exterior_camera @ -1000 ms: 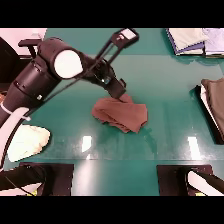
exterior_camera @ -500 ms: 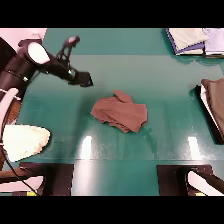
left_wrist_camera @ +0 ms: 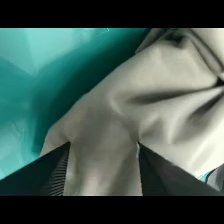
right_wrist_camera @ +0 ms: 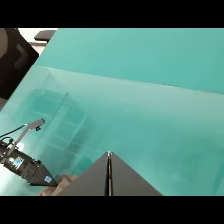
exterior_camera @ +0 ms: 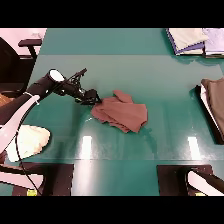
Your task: Fold the shirts.
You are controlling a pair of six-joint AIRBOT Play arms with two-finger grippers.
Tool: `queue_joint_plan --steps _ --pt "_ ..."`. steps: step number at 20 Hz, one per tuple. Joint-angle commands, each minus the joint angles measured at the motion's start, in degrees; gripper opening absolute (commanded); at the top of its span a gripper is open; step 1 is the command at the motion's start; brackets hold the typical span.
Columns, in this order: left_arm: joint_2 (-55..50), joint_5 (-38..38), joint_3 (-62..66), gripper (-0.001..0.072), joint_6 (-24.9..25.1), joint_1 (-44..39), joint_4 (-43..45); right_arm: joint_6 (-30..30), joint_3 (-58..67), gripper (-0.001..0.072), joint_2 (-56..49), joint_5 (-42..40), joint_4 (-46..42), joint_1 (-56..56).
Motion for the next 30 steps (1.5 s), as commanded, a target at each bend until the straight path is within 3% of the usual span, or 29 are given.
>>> queue_joint_plan --steps 1,2,5,8,12,13,15,16,22,28,30 --pt "-1.2 2.5 -0.5 0.0236 1.2 -1.5 -2.6 0.0 -0.1 0.0021 -1.1 2.1 -0.1 0.0" --pt "-1.2 2.8 -0.3 0.0038 1.3 -1.5 -3.0 0.0 -0.1 0.0021 -1.9 3.6 -0.1 0.0" --pt "1.0 2.8 2.6 0.0026 1.4 0.8 -1.7 0.3 -0.4 0.0021 -5.1 8.0 -1.9 0.0" --pt "6.3 2.7 8.1 0.0026 1.1 3.1 5.8 1.7 -7.5 0.0021 -6.3 8.3 -7.6 0.1" --pt "11.7 2.8 11.6 0.0027 1.1 3.3 13.4 1.8 -26.8 0.0023 -6.4 0.1 -8.2 0.8" --pt "12.0 2.6 11.6 0.0027 1.2 3.3 13.6 1.7 -32.4 0.0072 -6.4 -3.6 -8.2 1.7" --pt "11.8 1.4 11.6 0.0027 1.1 3.3 13.6 1.7 -41.6 0.0488 -7.3 -11.2 -5.4 4.9" --pt "11.6 1.2 11.6 0.0027 1.1 3.3 13.7 1.5 -44.3 0.0500 -8.7 -13.5 -3.7 6.9" --pt "11.5 0.7 11.6 0.0027 1.1 3.3 13.9 -5.2 -41.9 0.0500 -24.9 -19.0 9.6 20.5" --pt "11.5 -0.9 11.6 0.0027 1.1 3.3 13.9 -5.2 -28.4 0.0481 -37.6 -18.2 9.5 30.1" --pt "11.6 -1.4 11.6 0.0027 0.7 3.3 13.9 -5.2 -24.6 0.0236 -39.5 -18.1 9.1 31.0"
